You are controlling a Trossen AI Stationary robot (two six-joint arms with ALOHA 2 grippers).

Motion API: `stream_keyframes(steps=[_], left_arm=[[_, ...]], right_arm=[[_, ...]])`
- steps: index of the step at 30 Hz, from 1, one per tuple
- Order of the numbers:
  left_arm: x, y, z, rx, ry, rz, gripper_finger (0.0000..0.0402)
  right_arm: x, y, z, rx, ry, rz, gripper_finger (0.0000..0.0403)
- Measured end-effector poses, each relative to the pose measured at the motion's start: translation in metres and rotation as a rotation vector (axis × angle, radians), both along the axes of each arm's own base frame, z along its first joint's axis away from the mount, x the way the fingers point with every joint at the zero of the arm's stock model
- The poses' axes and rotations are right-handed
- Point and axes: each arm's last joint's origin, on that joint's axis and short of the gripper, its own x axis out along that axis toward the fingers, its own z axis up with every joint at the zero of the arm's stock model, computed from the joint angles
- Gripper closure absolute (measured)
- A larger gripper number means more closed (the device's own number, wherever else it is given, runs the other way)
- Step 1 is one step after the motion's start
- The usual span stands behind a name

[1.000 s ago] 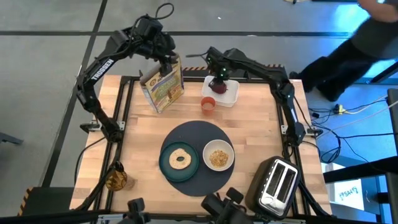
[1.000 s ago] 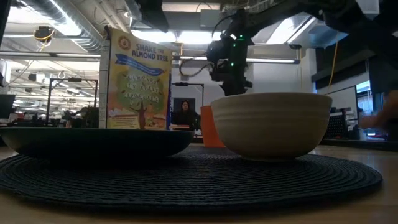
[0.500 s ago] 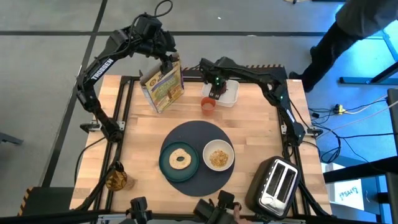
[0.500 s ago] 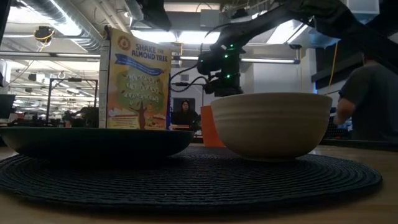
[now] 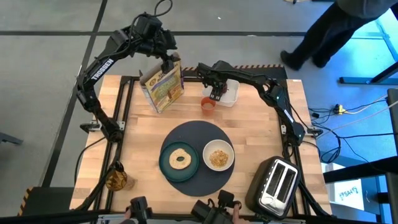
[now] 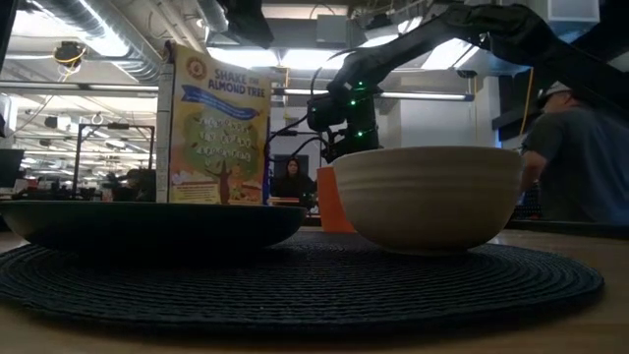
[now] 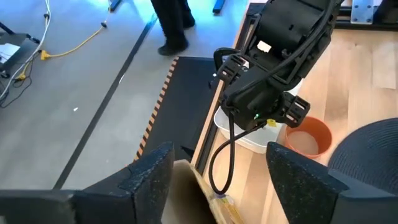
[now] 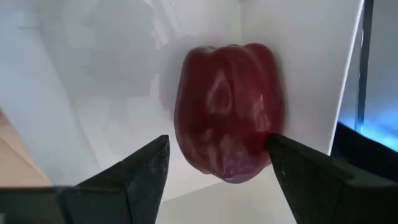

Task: Arrange a breakfast setting
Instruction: Put the red apple on the dark green plate

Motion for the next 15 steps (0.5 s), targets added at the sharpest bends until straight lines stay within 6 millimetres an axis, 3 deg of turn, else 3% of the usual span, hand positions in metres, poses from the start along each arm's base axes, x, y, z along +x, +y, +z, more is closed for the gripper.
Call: stream_keyframes(steps=[6, 15], left_arm=[[0.0025, -0.0031, -0.0001, -0.001, 0.001, -0.012, 0.0109], [0.0014, -0.0024, -0.0008, 0.03, 0.038, 0.048, 0.008]], right_arm=[[-0.0025, 0.0009, -0.0011, 0.001, 0.032, -0.007, 0.012], [-0.002, 0.0005, -0.0042, 0.018, 0.022, -0.016, 0.0013]])
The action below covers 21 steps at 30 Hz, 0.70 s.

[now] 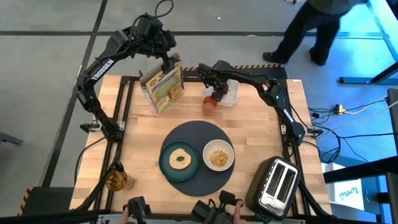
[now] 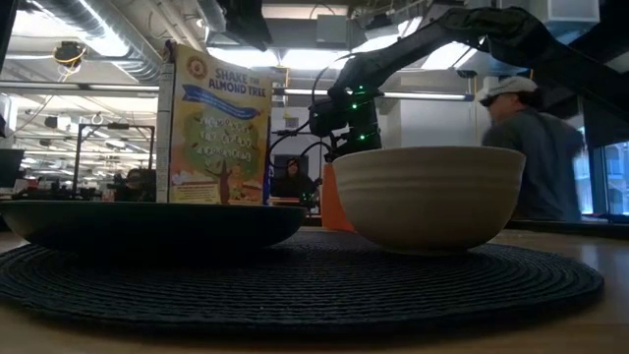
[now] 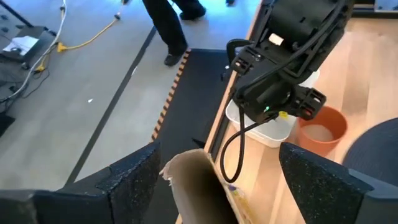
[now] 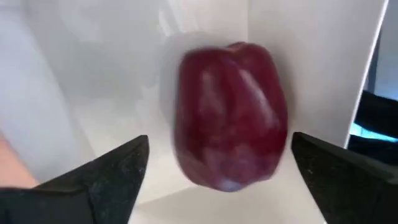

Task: Arrange a breakfast setting
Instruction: Put the red apple on the dark green plate

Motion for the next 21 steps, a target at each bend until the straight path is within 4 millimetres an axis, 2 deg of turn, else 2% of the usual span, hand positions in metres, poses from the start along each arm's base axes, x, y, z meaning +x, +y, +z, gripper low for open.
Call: stream_keyframes(steps=[2, 5, 12, 16, 21], left_arm=[[0.0, 0.0, 0.0, 0.004, 0.003, 0.007, 0.0079], [0.0, 0.0, 0.0, 0.014, 0.012, 0.021, 0.0079], [-0.001, 0.001, 0.0, 0.023, 0.019, 0.025, 0.0079], [-0.001, 0.002, 0.0, 0.032, 0.027, 0.042, 0.0079], [-0.003, 0.002, -0.001, 0.031, 0.043, 0.081, 0.0079]], right_arm=[[0.001, 0.0, 0.0, 0.022, -0.023, -0.009, 0.0007], [0.002, 0.001, -0.001, 0.089, -0.072, -0.033, 0.0018], [-0.001, -0.004, 0.006, 0.078, -0.084, -0.062, 0.0037], [-0.002, -0.006, 0.028, 0.072, -0.115, -0.072, 0.0037], [-0.001, -0.004, 0.075, 0.074, -0.254, -0.085, 0.0041]])
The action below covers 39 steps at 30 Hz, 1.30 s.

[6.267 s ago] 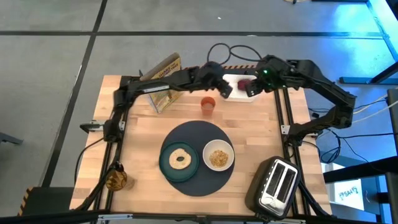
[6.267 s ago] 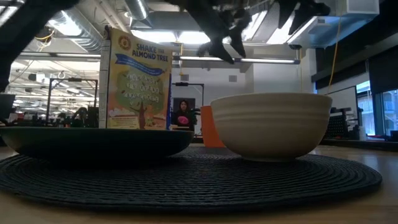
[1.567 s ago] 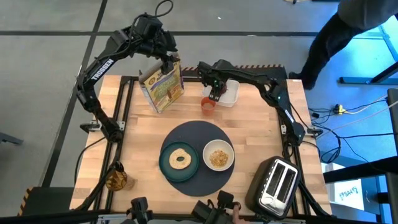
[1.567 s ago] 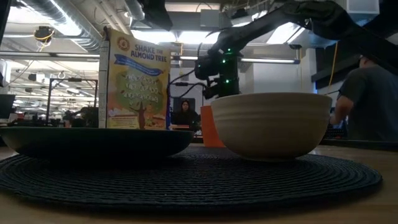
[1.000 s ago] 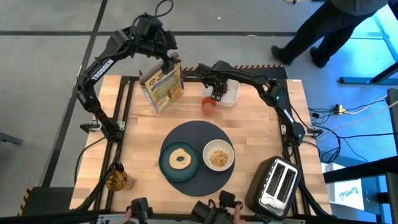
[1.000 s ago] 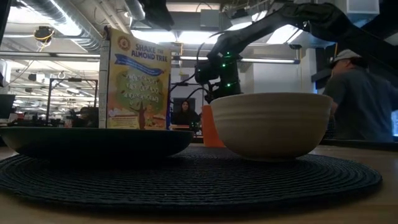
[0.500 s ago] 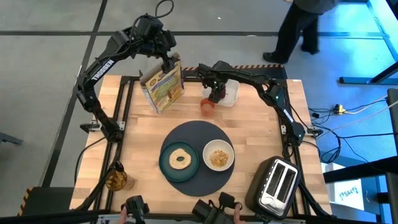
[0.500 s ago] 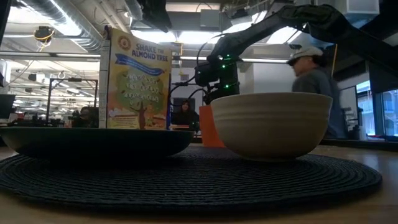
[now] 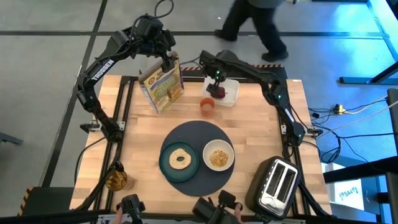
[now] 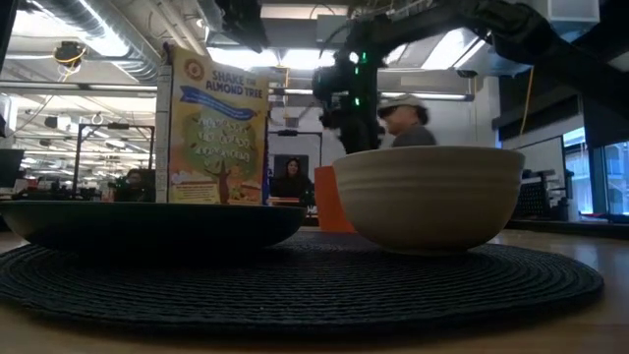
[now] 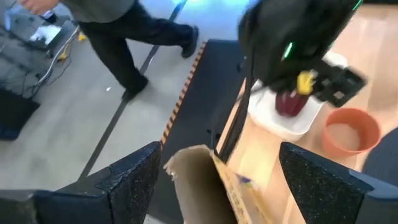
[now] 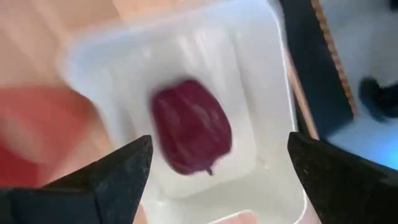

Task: Arrange a breakfast setting
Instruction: Put the red apple on the dark green plate

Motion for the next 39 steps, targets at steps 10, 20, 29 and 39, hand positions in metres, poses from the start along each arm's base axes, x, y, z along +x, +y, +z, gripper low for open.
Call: stream_keyframes(steps=[10, 20, 29, 39], left_arm=[[-0.023, -0.016, 0.013, 0.048, 0.055, 0.013, 0.01], [-0.034, -0.021, 0.018, -0.026, -0.02, -0.074, 0.0104], [-0.041, -0.026, 0.023, -0.011, -0.025, -0.063, 0.0104], [-0.061, -0.033, 0.033, 0.02, -0.043, -0.016, 0.0104]], right_arm=[[0.012, 0.039, 0.03, 0.223, -0.191, 0.05, 0.0106], [0.031, 0.07, 0.028, 0.088, -0.154, 0.09, 0.0149], [0.019, 0.059, 0.03, 0.142, -0.137, 0.031, 0.015], [-0.014, -0.001, 0.029, 0.115, -0.142, -0.392, 0.015]])
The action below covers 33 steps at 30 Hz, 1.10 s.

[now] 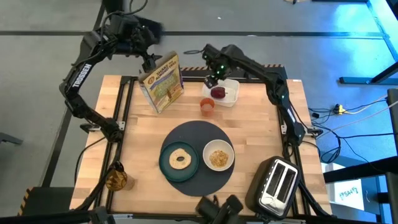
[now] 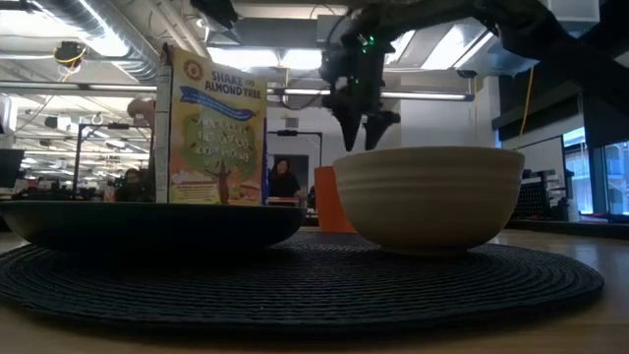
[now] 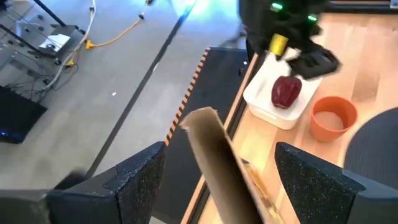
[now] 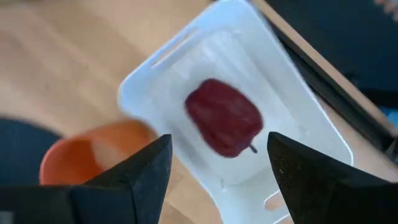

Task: Arrange a breakfast setting
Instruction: Put the red apple on the dark green plate

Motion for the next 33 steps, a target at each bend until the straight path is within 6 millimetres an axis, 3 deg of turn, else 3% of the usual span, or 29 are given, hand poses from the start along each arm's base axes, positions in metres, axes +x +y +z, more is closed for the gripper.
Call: stream_keyframes(steps=[3, 6, 12, 22, 27, 33], left_arm=[[0.0, 0.0, 0.0, 0.001, 0.0, -0.001, 0.0104], [0.0, 0.0, 0.0, 0.008, 0.005, -0.007, 0.0104], [0.0, 0.0, 0.0, 0.017, 0.011, -0.016, 0.0104], [0.0, 0.0, 0.0, 0.016, 0.013, -0.016, 0.0104], [0.0, 0.0, 0.0, 0.017, 0.011, -0.016, 0.0104], [0.001, 0.001, 0.0, 0.013, 0.003, -0.008, 0.0104]], right_arm=[[-0.007, -0.019, -0.004, -0.005, -0.024, -0.018, 0.015], [-0.011, -0.026, -0.008, -0.011, -0.013, 0.083, 0.015], [-0.01, -0.018, -0.03, 0.04, 0.06, 0.249, 0.0141], [-0.01, -0.01, -0.079, 0.083, 0.158, 0.364, 0.006], [-0.007, -0.012, -0.09, 0.06, 0.136, 0.382, 0.004], [-0.003, -0.015, -0.096, 0.018, 0.093, 0.392, 0.005]])
